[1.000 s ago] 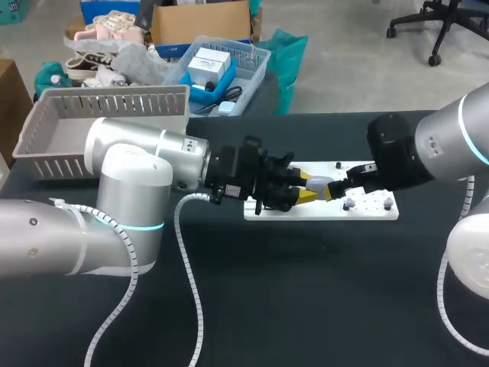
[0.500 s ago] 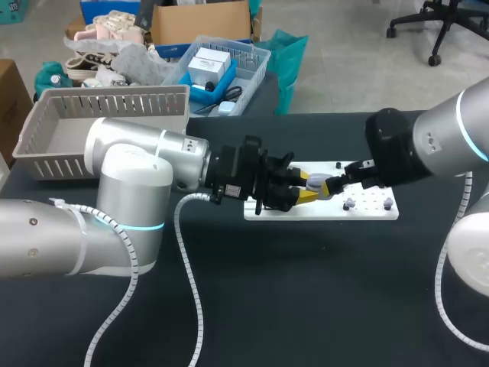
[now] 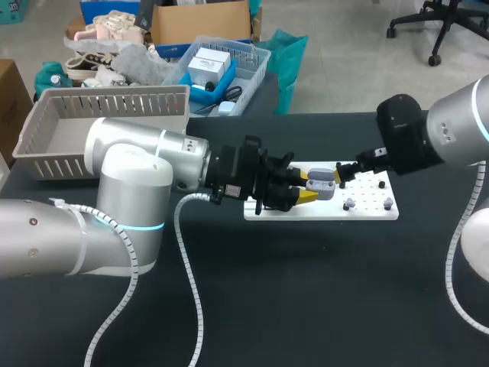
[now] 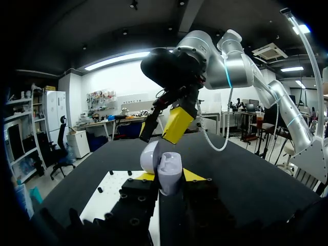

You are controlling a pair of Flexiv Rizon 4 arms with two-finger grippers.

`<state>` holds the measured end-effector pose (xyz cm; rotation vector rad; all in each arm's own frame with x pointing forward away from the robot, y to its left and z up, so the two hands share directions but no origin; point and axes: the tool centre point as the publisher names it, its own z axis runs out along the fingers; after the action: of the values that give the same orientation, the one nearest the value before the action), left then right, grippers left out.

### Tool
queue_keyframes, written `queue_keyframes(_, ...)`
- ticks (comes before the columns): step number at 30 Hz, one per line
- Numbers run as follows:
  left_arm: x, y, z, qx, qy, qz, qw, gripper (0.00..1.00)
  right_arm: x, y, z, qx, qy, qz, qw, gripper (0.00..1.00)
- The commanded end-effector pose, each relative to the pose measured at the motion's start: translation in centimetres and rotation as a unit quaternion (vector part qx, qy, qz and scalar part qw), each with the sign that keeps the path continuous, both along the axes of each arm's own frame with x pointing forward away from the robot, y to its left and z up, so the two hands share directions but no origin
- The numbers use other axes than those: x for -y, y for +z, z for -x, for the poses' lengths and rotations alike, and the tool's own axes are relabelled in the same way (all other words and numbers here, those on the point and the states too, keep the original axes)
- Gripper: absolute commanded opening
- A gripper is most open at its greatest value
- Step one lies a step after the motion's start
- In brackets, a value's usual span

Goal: Pick up each earbud case from the left stands, insert the matching earbuds, close the lid, and place the case in the box.

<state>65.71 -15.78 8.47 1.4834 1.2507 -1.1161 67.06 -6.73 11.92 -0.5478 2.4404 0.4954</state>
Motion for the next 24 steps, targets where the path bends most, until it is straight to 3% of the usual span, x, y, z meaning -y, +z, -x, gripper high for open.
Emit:
queue_keyframes(1, 0.0, 0.0, 0.1, 0.001, 0.002, 0.0, 1.0, 0.0, 1.7, 0.5, 1.1, 0.029, -0.042, 0.052, 0.997, 1.0)
queue_keyframes(8, 0.0, 0.0, 0.1, 0.001, 0.002, 0.0, 1.0, 0.0, 4.3, -0.7, 1.3, 0.025, -0.056, 0.095, 0.994, 1.0)
queue_keyframes(16, 0.0, 0.0, 0.1, 0.001, 0.002, 0.0, 1.0, 0.0, 6.8, -3.0, 1.1, 0.047, -0.081, 0.15, 0.984, 1.0)
queue_keyframes(22, 0.0, 0.0, 0.1, 0.001, 0.002, 0.0, 1.0, 0.0, 7.9, -4.9, 0.6, 0.037, -0.083, 0.176, 0.98, 1.0)
queue_keyframes(24, 0.0, 0.0, 0.1, 0.001, 0.002, 0.0, 1.0, 0.0, 8.0, -5.4, 0.6, 0.034, -0.079, 0.185, 0.979, 0.9)
